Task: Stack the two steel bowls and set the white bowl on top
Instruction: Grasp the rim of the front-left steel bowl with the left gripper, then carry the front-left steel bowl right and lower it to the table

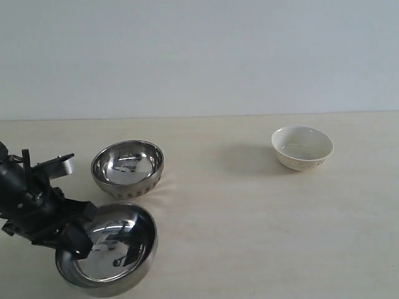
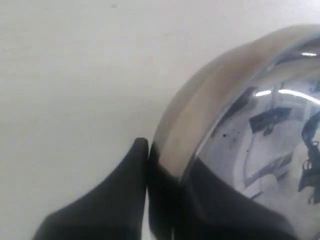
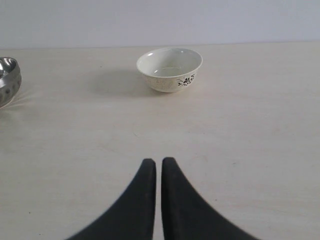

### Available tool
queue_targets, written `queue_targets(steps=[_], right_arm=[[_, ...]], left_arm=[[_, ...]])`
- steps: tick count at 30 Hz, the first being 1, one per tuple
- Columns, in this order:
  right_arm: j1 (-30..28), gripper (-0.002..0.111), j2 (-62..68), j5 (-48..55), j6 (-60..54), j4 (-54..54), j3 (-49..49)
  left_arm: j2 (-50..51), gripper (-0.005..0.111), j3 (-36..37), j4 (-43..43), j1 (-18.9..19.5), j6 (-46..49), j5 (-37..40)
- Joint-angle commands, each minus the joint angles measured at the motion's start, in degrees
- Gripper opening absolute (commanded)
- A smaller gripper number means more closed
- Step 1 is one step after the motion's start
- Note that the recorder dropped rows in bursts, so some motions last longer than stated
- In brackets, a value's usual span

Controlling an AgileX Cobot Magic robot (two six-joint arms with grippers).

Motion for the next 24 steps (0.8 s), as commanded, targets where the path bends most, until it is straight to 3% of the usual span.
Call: queue_targets(steps=[1, 11, 19, 24], right_arm=[[-0.2, 0.0, -0.3, -0.4, -0.1, -0.4, 0.0], [-0.2, 0.0, -0.3, -0.4, -0.1, -0.4, 0.0], [-0.2, 0.0, -0.3, -0.4, -0.1, -0.4, 0.0], [-0.2, 0.0, -0.3, -0.4, -0.1, -0.4, 0.0]], left_arm=[[-2.0, 0.004, -3.8, -5.3, -4.0, 1.6, 2.5], [2.0, 0.004, -15.4, -5.5, -15.7, -4.5, -0.1], [9.9, 0.004, -21.0, -4.0, -20.2, -7.1, 0.1], [12.5, 0.004, -22.8, 3.6, -21.4, -14.0, 0.4]])
